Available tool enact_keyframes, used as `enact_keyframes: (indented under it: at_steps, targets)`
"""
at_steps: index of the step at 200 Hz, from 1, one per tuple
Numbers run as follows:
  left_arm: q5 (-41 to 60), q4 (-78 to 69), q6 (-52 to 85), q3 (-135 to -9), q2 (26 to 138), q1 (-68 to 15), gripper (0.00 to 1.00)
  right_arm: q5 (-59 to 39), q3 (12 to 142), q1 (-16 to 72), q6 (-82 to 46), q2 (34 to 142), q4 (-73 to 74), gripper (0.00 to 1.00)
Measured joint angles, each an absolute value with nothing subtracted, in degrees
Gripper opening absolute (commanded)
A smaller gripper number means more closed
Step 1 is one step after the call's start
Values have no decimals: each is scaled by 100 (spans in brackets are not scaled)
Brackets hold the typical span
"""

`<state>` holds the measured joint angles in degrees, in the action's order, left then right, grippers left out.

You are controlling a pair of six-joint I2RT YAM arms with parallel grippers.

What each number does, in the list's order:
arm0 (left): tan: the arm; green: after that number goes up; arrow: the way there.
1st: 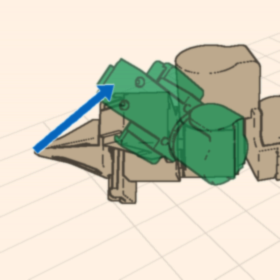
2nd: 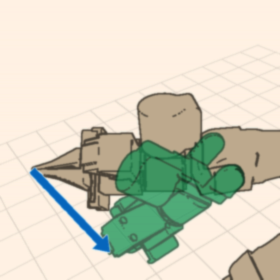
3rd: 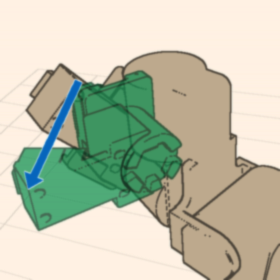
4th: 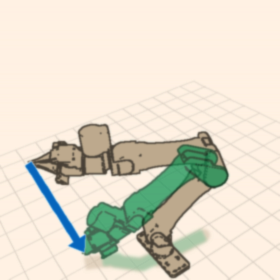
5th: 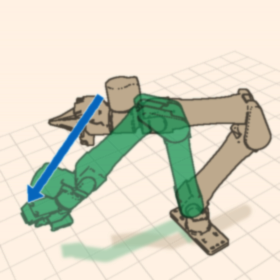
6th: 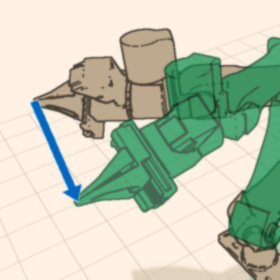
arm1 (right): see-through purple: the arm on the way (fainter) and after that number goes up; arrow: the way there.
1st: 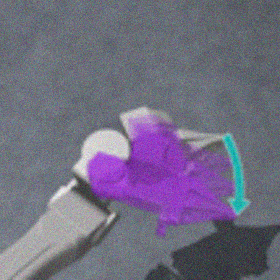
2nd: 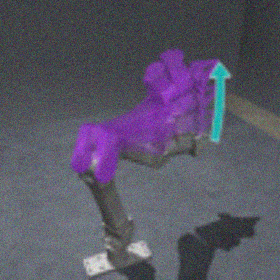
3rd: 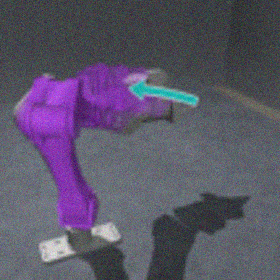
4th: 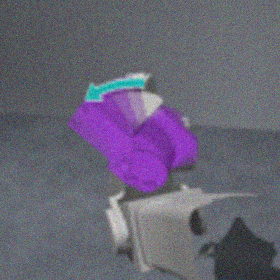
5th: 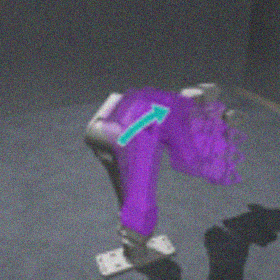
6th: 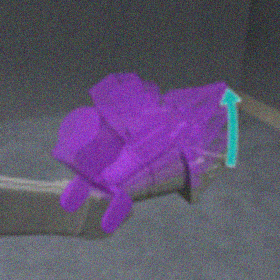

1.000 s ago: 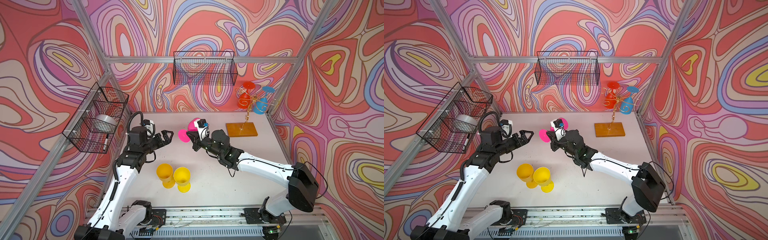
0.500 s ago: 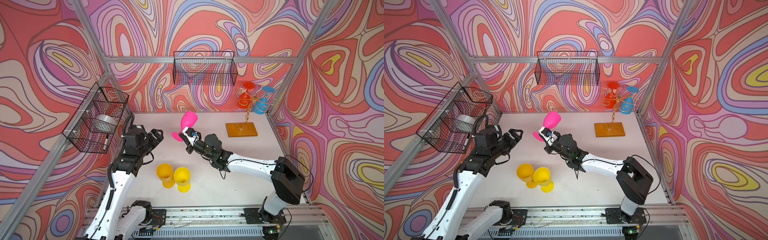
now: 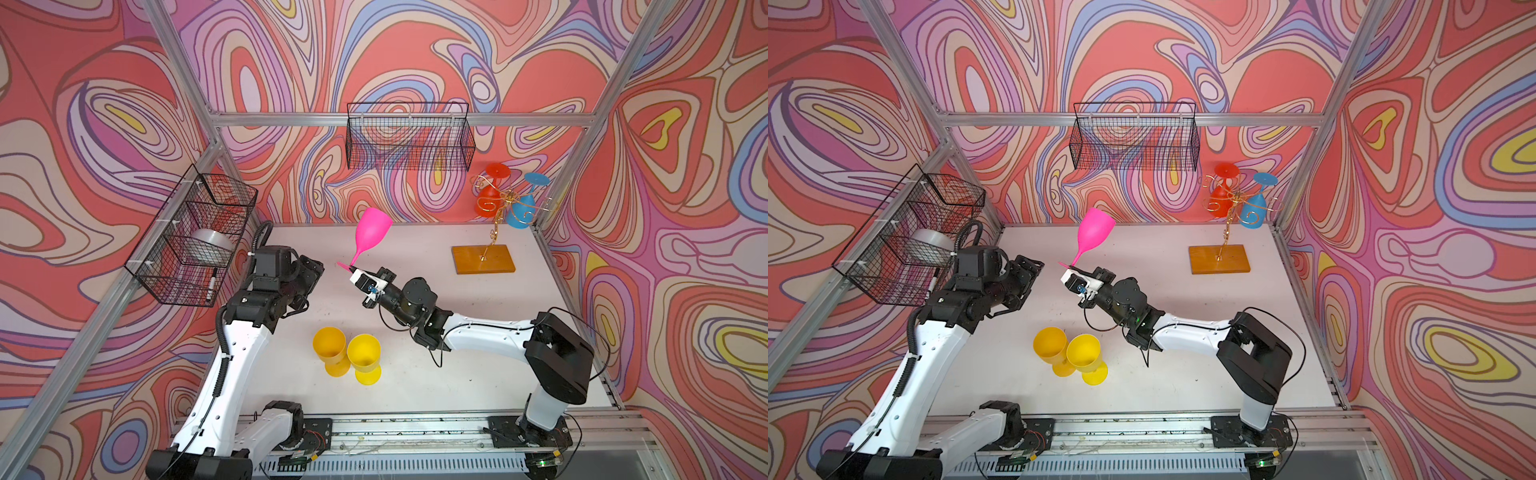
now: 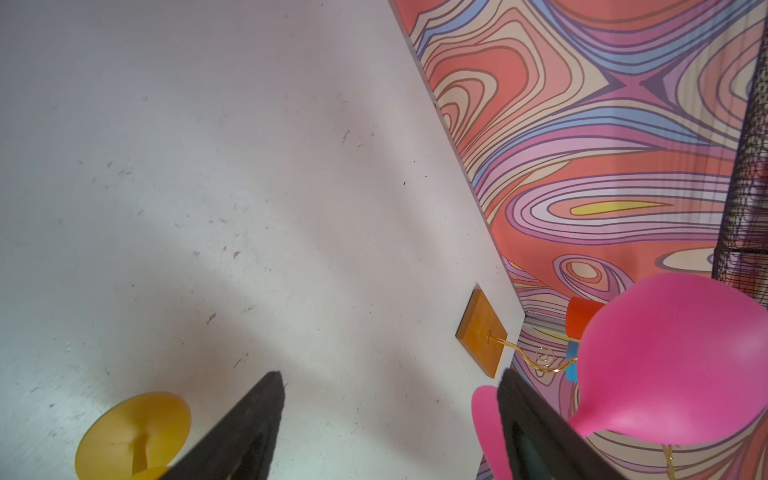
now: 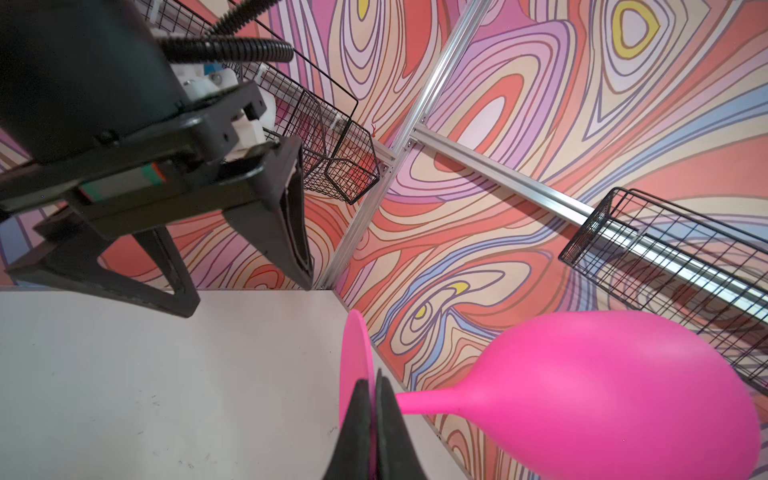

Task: Take the wine glass off the wine glass rack
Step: 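Hold the pink glass up while the left gripper moves to its foot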

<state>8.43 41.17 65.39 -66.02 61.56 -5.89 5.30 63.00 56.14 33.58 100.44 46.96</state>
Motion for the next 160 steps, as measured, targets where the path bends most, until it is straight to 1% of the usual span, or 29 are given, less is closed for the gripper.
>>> enact_keyframes:
  at_steps: [50, 160]
  targets:
    - [1009, 4469, 6884, -6949, 6486, -589, 76, 628, 6300, 5618, 3736, 10047, 4980, 0]
    - [1474, 4783, 7365, -7673, 7105, -576, 71, 622, 6261, 5623, 4198, 10047, 4740, 0]
